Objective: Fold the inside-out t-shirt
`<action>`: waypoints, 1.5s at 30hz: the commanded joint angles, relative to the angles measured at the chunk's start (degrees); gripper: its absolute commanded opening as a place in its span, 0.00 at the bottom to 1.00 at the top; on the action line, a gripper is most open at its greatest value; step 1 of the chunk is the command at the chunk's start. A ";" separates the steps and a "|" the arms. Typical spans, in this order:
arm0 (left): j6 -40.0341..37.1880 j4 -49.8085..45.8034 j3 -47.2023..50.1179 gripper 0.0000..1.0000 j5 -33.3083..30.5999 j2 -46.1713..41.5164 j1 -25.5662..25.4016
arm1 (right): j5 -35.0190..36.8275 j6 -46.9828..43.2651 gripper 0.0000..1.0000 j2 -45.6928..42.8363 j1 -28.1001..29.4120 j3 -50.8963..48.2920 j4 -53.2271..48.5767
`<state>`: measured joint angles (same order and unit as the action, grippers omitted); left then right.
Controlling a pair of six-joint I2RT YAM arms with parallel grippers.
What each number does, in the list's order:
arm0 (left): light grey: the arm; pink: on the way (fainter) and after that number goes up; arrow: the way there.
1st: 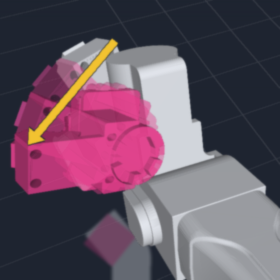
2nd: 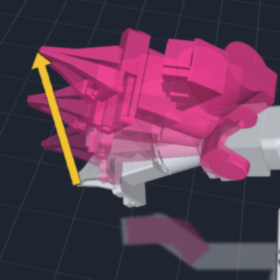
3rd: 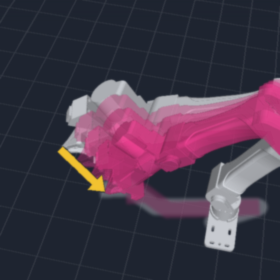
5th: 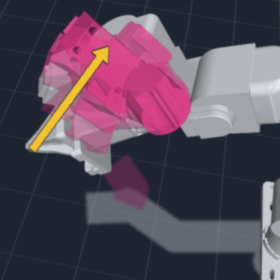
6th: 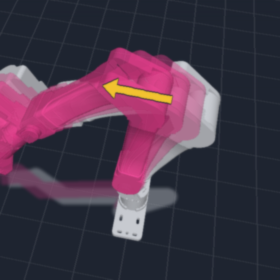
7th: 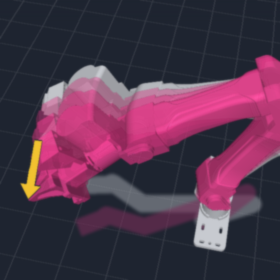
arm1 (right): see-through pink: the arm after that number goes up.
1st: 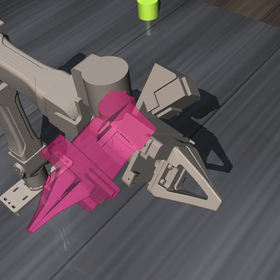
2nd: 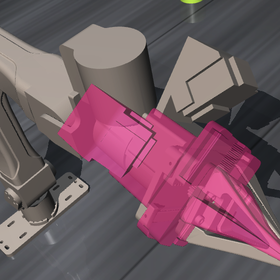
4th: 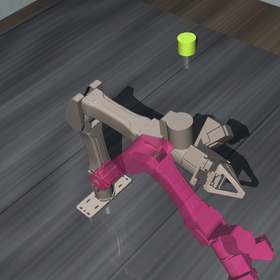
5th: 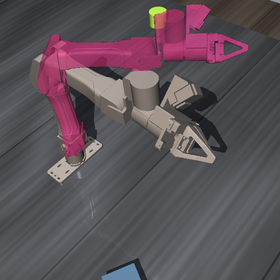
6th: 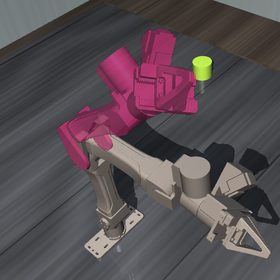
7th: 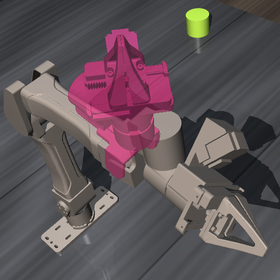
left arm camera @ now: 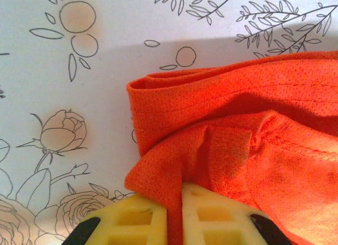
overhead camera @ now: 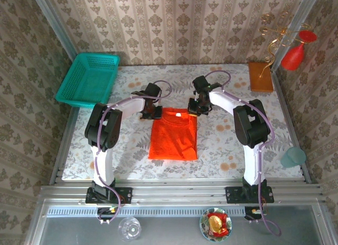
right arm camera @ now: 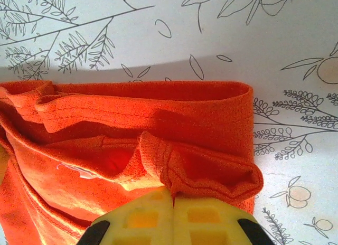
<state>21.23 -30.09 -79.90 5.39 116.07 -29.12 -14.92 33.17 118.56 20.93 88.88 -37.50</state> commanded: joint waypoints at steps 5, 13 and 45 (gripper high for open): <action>-0.32 -4.41 2.28 0.13 0.77 1.09 0.36 | 6.79 -0.37 0.29 -1.74 0.28 -0.44 -4.01; -0.24 -4.37 2.65 0.13 0.76 1.17 0.73 | 10.61 0.32 0.43 -2.36 0.06 -2.54 -4.29; -0.15 -4.96 3.16 0.12 0.50 0.37 0.82 | 2.43 1.41 0.27 0.50 1.04 1.11 -1.34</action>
<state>21.26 -29.34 -79.13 6.09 115.66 -28.73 -16.38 34.92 118.91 21.58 87.96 -35.73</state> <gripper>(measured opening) 0.126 0.233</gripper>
